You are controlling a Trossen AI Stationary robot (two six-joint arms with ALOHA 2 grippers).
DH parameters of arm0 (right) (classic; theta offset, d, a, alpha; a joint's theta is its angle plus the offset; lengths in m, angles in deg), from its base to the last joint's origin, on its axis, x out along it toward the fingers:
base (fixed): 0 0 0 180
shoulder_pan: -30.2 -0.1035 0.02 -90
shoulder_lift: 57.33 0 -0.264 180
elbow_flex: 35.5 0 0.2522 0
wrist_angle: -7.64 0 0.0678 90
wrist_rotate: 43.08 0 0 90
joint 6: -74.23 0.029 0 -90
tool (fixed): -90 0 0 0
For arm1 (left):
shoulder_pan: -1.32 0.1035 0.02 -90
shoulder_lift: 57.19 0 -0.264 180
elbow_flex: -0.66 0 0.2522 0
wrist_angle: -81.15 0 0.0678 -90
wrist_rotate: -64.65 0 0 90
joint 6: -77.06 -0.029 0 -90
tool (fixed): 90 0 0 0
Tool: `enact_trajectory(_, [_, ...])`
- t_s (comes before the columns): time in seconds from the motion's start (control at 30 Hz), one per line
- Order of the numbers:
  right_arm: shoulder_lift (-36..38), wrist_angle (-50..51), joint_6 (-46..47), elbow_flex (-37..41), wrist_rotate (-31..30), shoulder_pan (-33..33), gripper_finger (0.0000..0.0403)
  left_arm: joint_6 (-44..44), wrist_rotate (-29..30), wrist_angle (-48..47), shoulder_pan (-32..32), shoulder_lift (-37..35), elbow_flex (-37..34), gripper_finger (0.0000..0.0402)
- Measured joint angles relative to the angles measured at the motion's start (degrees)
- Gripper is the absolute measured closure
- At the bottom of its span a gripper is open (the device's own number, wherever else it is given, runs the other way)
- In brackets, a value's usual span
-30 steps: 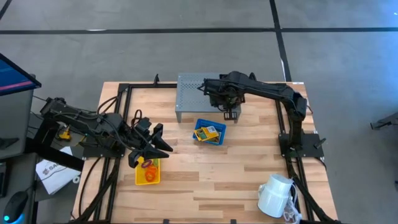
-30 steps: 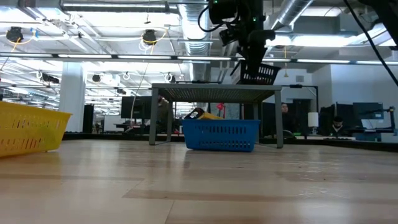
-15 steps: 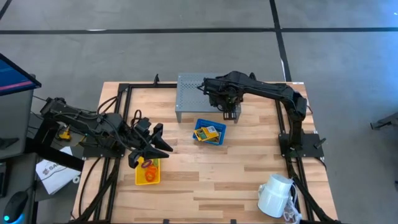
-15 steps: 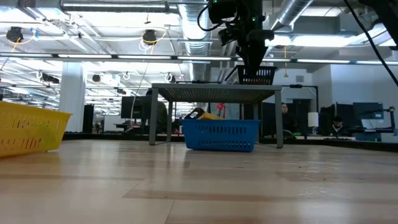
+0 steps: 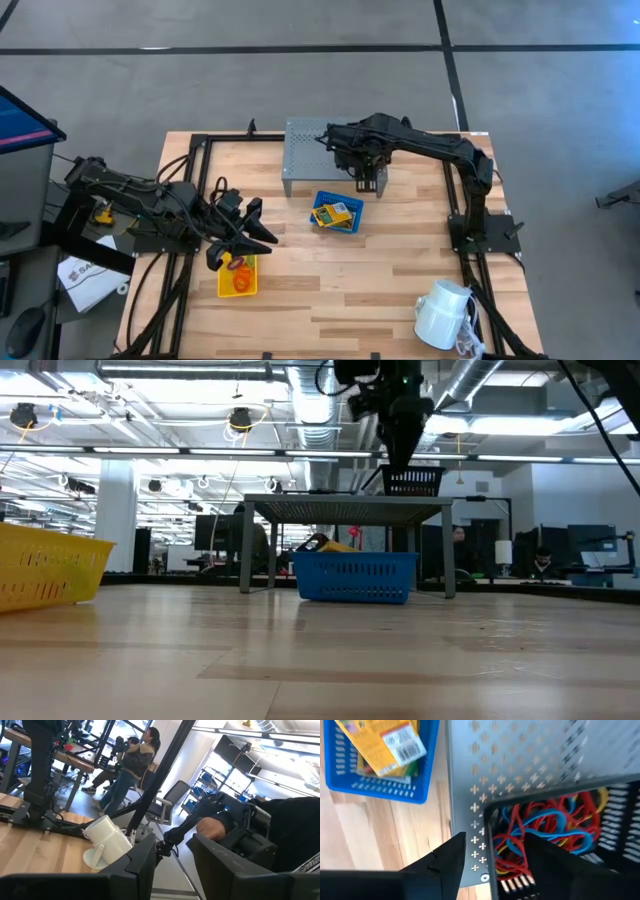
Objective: Pick & Place Office Desk Supplies
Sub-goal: Put the blue bin filled with crayon boxes on the shelf
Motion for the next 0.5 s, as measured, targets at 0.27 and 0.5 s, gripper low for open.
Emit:
enact_trajectory(0.27, [0.02,2.24,0.98,-7.47,0.01,-3.25,0.0227,-0.89,0.0,-0.02,0.0,0.0,0.0,0.0278])
enact_trajectory(0.5, [0.05,2.87,0.96,-10.56,1.53,-10.67,0.023,-0.91,0.0,-0.47,0.0,0.0,0.0,0.0278])
